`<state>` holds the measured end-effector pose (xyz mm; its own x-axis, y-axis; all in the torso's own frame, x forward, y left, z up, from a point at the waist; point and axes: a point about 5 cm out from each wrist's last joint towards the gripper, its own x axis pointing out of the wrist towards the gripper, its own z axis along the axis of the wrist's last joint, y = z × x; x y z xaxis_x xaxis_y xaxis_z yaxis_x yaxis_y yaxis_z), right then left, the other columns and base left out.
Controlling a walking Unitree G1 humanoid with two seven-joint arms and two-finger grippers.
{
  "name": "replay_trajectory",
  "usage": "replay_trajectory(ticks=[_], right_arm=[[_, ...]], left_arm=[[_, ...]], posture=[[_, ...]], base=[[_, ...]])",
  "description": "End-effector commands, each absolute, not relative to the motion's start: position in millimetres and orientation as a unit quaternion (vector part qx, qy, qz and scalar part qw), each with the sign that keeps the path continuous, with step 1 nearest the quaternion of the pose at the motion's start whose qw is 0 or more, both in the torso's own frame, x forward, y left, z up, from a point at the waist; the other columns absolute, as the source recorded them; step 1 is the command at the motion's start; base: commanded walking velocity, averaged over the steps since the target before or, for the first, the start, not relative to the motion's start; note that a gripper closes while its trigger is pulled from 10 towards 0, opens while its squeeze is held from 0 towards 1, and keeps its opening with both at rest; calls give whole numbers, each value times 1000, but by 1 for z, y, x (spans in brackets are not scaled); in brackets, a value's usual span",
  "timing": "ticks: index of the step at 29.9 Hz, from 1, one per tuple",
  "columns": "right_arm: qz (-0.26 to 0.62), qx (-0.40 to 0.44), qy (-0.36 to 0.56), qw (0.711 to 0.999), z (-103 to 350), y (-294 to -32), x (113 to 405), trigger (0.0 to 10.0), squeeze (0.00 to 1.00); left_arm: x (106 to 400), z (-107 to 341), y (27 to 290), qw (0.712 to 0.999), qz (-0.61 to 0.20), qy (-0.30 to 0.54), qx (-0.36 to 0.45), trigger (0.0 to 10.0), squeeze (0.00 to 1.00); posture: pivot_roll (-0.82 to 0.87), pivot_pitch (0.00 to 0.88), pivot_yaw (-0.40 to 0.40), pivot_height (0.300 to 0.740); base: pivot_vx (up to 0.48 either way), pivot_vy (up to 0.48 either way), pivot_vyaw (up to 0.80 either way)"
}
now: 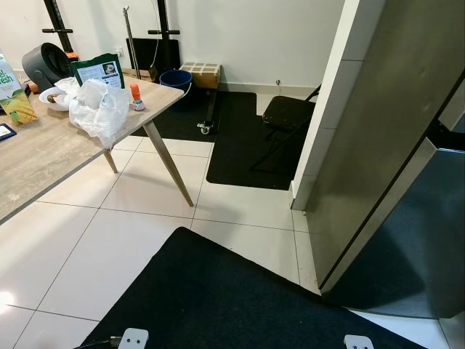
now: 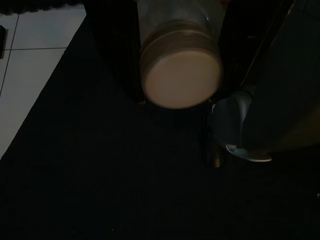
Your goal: Restocking fridge
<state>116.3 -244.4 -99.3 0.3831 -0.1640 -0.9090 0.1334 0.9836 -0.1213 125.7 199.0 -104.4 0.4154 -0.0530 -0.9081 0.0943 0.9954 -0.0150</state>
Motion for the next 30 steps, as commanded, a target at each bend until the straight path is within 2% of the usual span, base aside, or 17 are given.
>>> replay_trajectory(ticks=[1,18,30], right_arm=[[-89,-16,550,830,-99,-245,116,10000,0],[-85,-18,553,829,-100,-244,116,10000,0],[-67,-20,541,838,-98,-242,121,10000,0]], left_arm=[[122,-106,196,835,-48,548,20,10000,0],[121,-107,195,834,-46,549,16,10000,0],[121,-107,194,835,-45,548,14,10000,0]], posture=[[66,0,-4,740],[67,0,-8,740],[69,0,-10,740]], base=[[0,0,0],[0,0,0],[0,0,0]])
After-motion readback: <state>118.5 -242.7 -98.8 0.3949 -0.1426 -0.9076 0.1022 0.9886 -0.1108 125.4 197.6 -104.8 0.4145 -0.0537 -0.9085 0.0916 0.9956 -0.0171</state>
